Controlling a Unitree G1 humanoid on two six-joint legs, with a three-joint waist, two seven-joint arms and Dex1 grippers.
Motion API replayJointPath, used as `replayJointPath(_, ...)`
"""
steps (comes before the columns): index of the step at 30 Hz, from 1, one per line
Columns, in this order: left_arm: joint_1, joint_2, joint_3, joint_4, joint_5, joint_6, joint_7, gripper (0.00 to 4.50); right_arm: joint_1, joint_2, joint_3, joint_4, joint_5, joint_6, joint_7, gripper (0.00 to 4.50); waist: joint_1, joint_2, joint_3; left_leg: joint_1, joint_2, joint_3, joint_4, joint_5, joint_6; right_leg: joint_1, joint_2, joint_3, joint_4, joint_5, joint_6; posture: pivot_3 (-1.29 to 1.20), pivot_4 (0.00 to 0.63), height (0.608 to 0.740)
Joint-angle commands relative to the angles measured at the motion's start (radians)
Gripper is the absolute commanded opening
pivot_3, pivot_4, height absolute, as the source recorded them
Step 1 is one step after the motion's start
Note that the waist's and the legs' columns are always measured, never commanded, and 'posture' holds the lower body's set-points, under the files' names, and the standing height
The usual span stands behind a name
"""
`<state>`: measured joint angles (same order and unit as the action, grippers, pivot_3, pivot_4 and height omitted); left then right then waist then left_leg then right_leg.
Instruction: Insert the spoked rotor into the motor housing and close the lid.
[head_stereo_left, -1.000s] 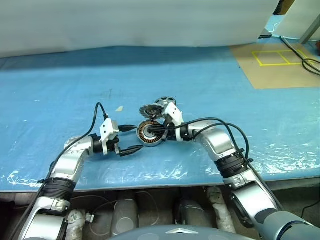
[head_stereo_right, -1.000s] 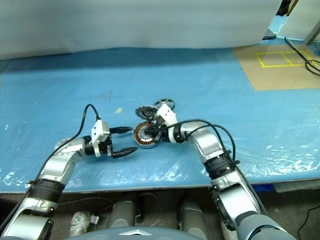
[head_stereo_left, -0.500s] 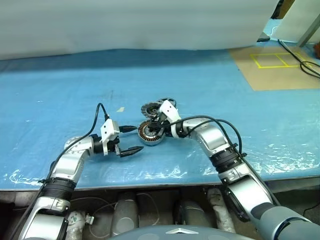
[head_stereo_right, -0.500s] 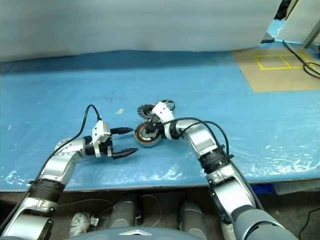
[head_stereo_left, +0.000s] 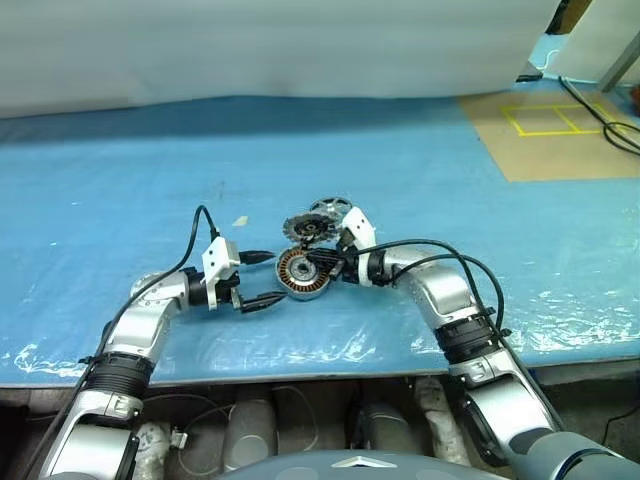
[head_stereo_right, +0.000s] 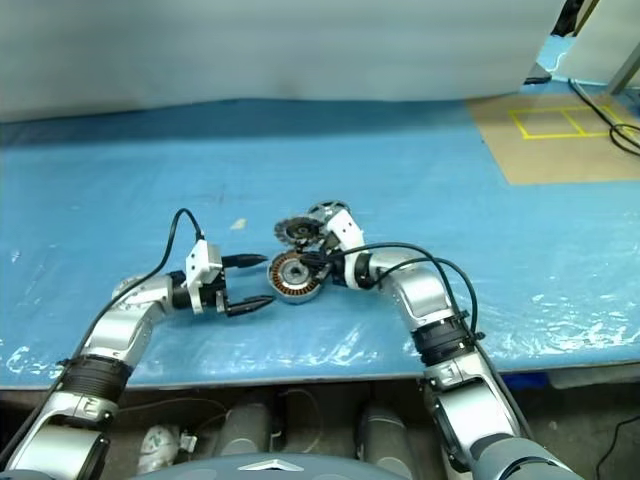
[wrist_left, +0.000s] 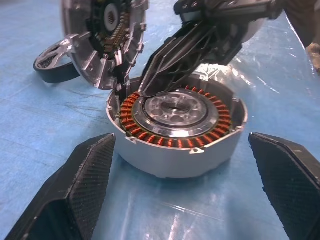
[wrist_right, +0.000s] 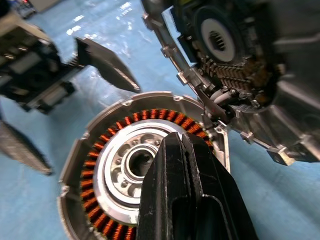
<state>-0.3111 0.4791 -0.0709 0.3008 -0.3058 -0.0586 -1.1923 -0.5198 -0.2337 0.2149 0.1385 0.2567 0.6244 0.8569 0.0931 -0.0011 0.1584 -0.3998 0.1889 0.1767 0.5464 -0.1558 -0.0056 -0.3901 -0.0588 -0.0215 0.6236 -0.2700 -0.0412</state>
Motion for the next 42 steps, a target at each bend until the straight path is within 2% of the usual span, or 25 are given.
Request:
replayJointPath(1,-0.008,0.002,0.008,-0.006,-0.001,-0.024,-0.006,4.5,0.001,-0.02,-0.006,-0.071,0.033,-0.003,0.032,0.03,0.0,0.0,0.0,-0.005,0.0,-0.001,0.001,0.0,0.0,-0.005,0.001,-0.001,0.001,0.0,0.0,0.0,0.15,0.74)
replayJointPath(8,-0.004,0.003,0.006,-0.01,-0.002,-0.023,-0.008,4.5,-0.016,-0.022,0.019,-0.082,0.053,-0.006,0.076,0.03,0.0,0.0,0.0,-0.005,0.001,-0.001,0.002,-0.001,-0.001,-0.004,0.001,-0.002,0.002,0.0,0.0,0.0,0.15,0.74)
replayJointPath(12,-0.003,0.004,0.007,-0.012,-0.002,-0.021,-0.008,4.5,-0.056,-0.021,0.089,0.005,-0.018,-0.034,0.079,0.03,-0.001,0.0,0.0,-0.004,0.001,-0.001,0.003,-0.001,-0.001,-0.002,0.001,-0.002,0.001,0.0,0.0,0.0,0.15,0.74)
replayJointPath(22,0.018,0.01,0.013,-0.036,-0.005,-0.015,0.002,4.5,-0.076,-0.004,0.163,0.119,-0.107,-0.108,0.072,0.03,-0.002,0.0,0.0,-0.002,0.002,-0.001,0.004,-0.001,-0.001,0.0,0.001,-0.002,0.002,0.0,0.0,0.0,0.15,0.74)
replayJointPath(31,0.021,0.012,0.013,-0.032,-0.005,-0.019,0.007,4.5,-0.07,-0.059,0.291,0.191,-0.283,-0.269,0.054,0.03,-0.001,0.0,0.0,0.009,0.002,-0.001,0.004,-0.001,-0.001,0.009,0.0,-0.001,0.001,-0.003,-0.005,0.0,0.15,0.74)
replayJointPath(35,0.018,0.011,0.012,-0.027,-0.005,-0.02,0.006,4.5,-0.035,-0.124,0.395,0.24,-0.426,-0.446,0.034,0.03,0.0,0.0,-0.001,0.023,0.001,0.0,0.001,-0.001,-0.001,0.022,-0.001,0.0,-0.003,-0.003,-0.005,0.0,0.15,0.74)
replayJointPath(38,0.015,0.013,0.012,-0.022,-0.003,-0.023,0.003,4.5,-0.016,-0.086,0.337,0.273,-0.36,-0.385,0.038,0.03,0.002,0.0,-0.001,0.033,0.001,0.0,-0.002,-0.004,0.002,0.031,-0.002,0.001,-0.005,-0.004,-0.004,0.0,0.15,0.74)
replayJointPath(42,0.011,0.011,0.012,-0.02,-0.003,-0.023,0.005,4.5,-0.026,-0.05,0.238,0.323,-0.287,-0.308,0.032,0.03,0.001,-0.001,-0.004,0.036,0.0,0.0,-0.004,-0.004,0.003,0.031,-0.002,0.003,-0.005,-0.005,-0.003,0.0,0.15,0.74)
